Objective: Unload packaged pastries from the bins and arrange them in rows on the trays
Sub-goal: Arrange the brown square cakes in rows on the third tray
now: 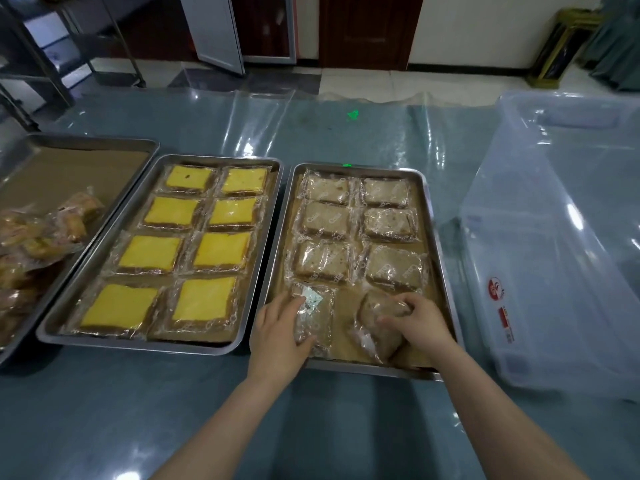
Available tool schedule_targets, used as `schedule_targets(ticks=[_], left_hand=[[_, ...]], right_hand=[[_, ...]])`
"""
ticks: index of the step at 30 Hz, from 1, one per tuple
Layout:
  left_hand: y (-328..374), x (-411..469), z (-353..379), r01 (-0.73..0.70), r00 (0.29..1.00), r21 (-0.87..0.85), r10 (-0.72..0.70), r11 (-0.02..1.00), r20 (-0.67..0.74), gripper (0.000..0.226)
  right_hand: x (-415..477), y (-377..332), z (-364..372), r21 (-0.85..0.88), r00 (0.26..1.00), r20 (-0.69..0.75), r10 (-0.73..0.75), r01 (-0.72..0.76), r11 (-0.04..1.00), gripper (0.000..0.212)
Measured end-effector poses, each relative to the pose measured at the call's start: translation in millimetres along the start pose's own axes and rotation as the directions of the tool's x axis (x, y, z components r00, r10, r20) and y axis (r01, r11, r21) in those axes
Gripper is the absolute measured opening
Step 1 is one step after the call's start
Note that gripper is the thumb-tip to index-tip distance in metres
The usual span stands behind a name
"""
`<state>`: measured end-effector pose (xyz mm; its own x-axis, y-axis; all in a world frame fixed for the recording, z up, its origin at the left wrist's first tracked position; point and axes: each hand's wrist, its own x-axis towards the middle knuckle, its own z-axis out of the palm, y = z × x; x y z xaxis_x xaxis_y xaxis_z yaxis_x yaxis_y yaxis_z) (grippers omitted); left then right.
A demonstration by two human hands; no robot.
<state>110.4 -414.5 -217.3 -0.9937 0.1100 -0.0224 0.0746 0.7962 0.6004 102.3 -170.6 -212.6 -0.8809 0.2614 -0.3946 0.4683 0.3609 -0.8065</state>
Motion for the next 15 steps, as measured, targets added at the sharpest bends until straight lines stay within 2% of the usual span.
schedule_targets(ticks=[1,3,7,10,12,14,15], left_hand=[[5.6,-1.4,-1.3,-0.027,1.0,-0.015,0.026,1.0,-0.013,0.061],[21.3,-1.7,-4.5,-0.02,1.0,-0.151,0.022,0.988,0.012,0.054],[53.9,5.8,-9.4,0.16,0.98,-0.485,-0.078,0.86,0.185,0.032],[63.1,12.5,-11.0,0.253,0.964,-0.573,-0.15,0.78,0.221,0.036],[65.4,13.4,-13.3,0.307,0.951,-0.652,-0.195,0.693,0.24,0.031],[67.6,13.3,-14.2,0.346,0.938,-0.739,-0.22,0.578,0.267,0.02],[69.1,13.6,-14.3,0.354,0.935,-0.756,-0.23,0.551,0.271,0.015]], right_hand=[[-1.3,-1.6,-3.6,0.135,0.999,-0.045,0.008,-0.002,0.991,0.035],[-7.0,-5.5,-7.5,0.331,0.997,-0.076,0.017,0.009,0.944,0.029],[-26.2,-17.7,1.2,0.62,0.999,0.044,-0.018,-0.013,0.785,0.034],[-35.2,-23.0,4.9,0.737,0.995,0.079,-0.056,-0.02,0.676,0.041],[-38.5,-23.2,2.4,0.777,0.991,0.112,-0.075,-0.04,0.628,0.041],[-40.8,-21.4,-1.7,0.771,0.99,0.118,-0.084,-0.038,0.635,0.041],[-41.9,-20.7,-3.6,0.758,0.99,0.114,-0.087,-0.03,0.651,0.041]])
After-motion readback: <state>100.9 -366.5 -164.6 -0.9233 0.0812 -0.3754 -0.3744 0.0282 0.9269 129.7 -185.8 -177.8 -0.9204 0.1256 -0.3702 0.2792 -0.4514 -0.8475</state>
